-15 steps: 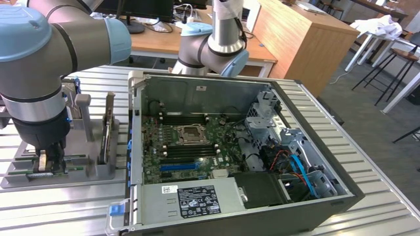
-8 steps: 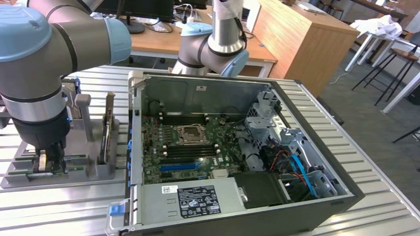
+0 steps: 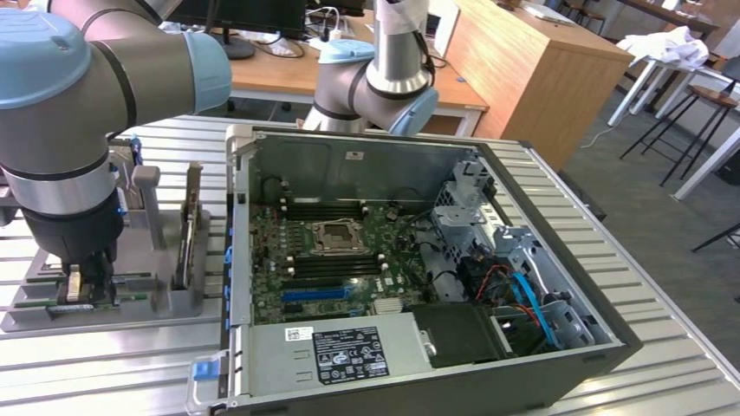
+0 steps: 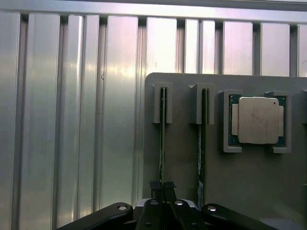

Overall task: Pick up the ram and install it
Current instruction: 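Pick up the ram and move it above insertion slot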

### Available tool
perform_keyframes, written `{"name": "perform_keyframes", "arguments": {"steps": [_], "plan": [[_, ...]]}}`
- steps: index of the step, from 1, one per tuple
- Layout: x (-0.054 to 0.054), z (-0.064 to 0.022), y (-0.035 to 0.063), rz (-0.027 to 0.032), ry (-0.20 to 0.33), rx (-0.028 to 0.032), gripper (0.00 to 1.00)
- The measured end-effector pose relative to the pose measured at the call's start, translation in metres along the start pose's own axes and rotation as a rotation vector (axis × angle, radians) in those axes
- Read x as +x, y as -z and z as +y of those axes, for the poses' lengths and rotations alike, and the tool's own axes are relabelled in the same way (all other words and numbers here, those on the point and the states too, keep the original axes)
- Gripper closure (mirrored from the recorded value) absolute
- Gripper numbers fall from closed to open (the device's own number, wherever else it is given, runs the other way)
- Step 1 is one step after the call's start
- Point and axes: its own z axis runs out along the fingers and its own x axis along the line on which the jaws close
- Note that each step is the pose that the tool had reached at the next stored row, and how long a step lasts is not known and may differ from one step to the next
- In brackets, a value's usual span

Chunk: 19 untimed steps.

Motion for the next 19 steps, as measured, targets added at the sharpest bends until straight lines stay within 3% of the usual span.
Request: {"name": "perform_keyframes", "arguments": {"steps": [8, 19], "plan": [[0.000, 0.0001, 0.0022, 0.0001, 0.000, -0.0002, 0.89], [-0.001, 0.0010, 0.0247, -0.0001, -0.005, 0.0001, 0.89]]}}
